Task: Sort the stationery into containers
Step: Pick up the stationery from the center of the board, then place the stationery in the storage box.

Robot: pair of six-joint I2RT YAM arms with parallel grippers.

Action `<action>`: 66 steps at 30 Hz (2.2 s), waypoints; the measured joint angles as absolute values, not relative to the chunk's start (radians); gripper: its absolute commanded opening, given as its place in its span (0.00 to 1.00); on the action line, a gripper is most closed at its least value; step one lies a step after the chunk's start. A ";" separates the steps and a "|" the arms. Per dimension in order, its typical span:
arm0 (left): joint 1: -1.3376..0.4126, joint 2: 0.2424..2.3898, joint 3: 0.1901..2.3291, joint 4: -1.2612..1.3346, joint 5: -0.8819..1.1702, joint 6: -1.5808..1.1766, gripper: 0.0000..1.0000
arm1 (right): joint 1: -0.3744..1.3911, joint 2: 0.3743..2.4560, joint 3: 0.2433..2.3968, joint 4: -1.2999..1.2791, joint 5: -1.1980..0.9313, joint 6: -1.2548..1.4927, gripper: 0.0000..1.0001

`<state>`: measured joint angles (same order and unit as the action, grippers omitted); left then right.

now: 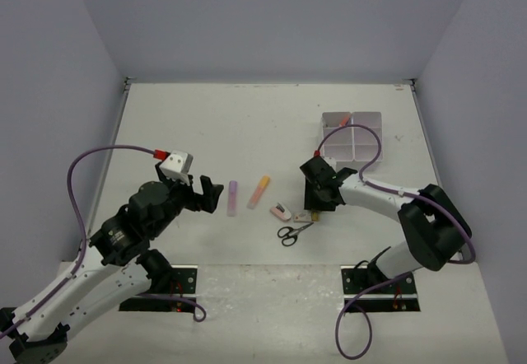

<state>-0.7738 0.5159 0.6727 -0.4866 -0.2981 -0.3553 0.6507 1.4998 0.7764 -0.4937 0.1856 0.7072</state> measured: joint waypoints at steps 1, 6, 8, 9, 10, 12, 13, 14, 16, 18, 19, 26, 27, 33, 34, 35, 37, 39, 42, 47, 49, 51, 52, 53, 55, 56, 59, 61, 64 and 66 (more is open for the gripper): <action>-0.774 0.519 0.673 -0.487 -0.298 -0.355 1.00 | 0.655 1.500 0.779 -0.496 0.186 0.709 0.46; -0.774 0.526 0.673 -0.487 -0.295 -0.355 1.00 | 0.687 1.513 0.792 -0.521 0.193 0.719 0.42; -0.774 0.526 0.673 -0.487 -0.295 -0.355 1.00 | 0.694 1.520 0.800 -0.530 0.194 0.720 0.42; -0.774 0.526 0.673 -0.487 -0.295 -0.355 1.00 | 0.695 1.520 0.801 -0.534 0.194 0.721 0.43; -0.774 0.526 0.673 -0.487 -0.295 -0.355 1.00 | 0.695 1.521 0.802 -0.538 0.194 0.722 0.44; -0.774 0.526 0.673 -0.487 -0.295 -0.355 1.00 | 0.696 1.521 0.802 -0.547 0.194 0.723 0.44; -0.774 0.526 0.673 -0.487 -0.295 -0.355 1.00 | 0.696 1.521 0.802 -0.554 0.194 0.723 0.43; -0.774 0.526 0.673 -0.487 -0.295 -0.355 1.00 | 0.697 1.521 0.802 -0.559 0.195 0.724 0.43; -0.774 0.526 0.673 -0.487 -0.295 -0.355 1.00 | 0.698 1.520 0.802 -0.567 0.197 0.725 0.38; -0.774 0.526 0.673 -0.487 -0.295 -0.355 1.00 | 0.700 1.519 0.802 -0.574 0.198 0.726 0.31; -0.774 0.526 0.673 -0.487 -0.295 -0.355 1.00 | 0.700 1.519 0.802 -0.577 0.198 0.726 0.28; -0.774 0.524 0.673 -0.487 -0.295 -0.355 1.00 | 0.700 1.518 0.802 -0.578 0.195 0.722 0.17; -0.774 0.524 0.673 -0.487 -0.295 -0.355 1.00 | 0.700 1.518 0.802 -0.577 0.194 0.721 0.16; -0.774 0.524 0.673 -0.487 -0.295 -0.355 1.00 | 0.698 1.480 0.816 -0.597 0.218 0.715 0.13; -0.774 0.524 0.673 -0.487 -0.295 -0.355 1.00 | 0.694 1.462 0.826 -0.606 0.223 0.712 0.13; -0.774 0.524 0.673 -0.487 -0.295 -0.355 1.00 | 0.686 1.437 0.844 -0.612 0.226 0.705 0.12; -0.774 0.524 0.673 -0.487 -0.295 -0.355 1.00 | 0.661 1.390 0.890 -0.617 0.232 0.693 0.11; -0.774 0.524 0.673 -0.487 -0.295 -0.355 1.00 | 0.608 1.338 0.944 -0.598 0.232 0.681 0.11; -0.774 0.523 0.673 -0.487 -0.295 -0.355 1.00 | 0.480 1.267 0.991 -0.520 0.208 0.677 0.07; -0.774 0.519 0.673 -0.487 -0.295 -0.355 1.00 | 0.266 1.209 1.004 -0.353 0.175 0.735 0.09; -0.775 0.515 0.673 -0.487 -0.295 -0.355 1.00 | 0.222 1.227 1.004 -0.284 0.141 0.777 0.10; -0.775 0.513 0.673 -0.487 -0.295 -0.355 1.00 | 0.188 1.263 1.009 -0.237 0.111 0.821 0.10; -0.775 0.513 0.673 -0.487 -0.295 -0.355 1.00 | 0.180 1.287 1.018 -0.224 0.102 0.838 0.10; -0.775 0.512 0.673 -0.487 -0.296 -0.355 1.00 | 0.178 1.313 1.027 -0.213 0.093 0.853 0.10; -0.775 0.511 0.673 -0.487 -0.296 -0.355 1.00 | 0.175 1.369 1.046 -0.190 0.073 0.883 0.10; -0.776 0.510 0.673 -0.487 -0.296 -0.355 1.00 | 0.174 1.385 1.047 -0.184 0.067 0.897 0.10; -0.781 0.505 0.673 -0.487 -0.296 -0.355 1.00 | 0.173 1.413 1.039 -0.156 0.056 0.933 0.10; -0.782 0.503 0.673 -0.487 -0.296 -0.355 1.00 | 0.173 1.424 1.036 -0.142 0.052 0.946 0.11; -0.782 0.503 0.673 -0.487 -0.296 -0.355 1.00 | 0.171 1.442 1.034 -0.115 0.047 0.952 0.12; -0.782 0.503 0.673 -0.487 -0.296 -0.355 1.00 | 0.171 1.459 1.029 -0.107 0.041 0.953 0.13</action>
<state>-0.7824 0.5034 0.6727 -0.4869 -0.2958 -0.3553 0.1707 1.4594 1.0289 -0.1068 0.0414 0.9527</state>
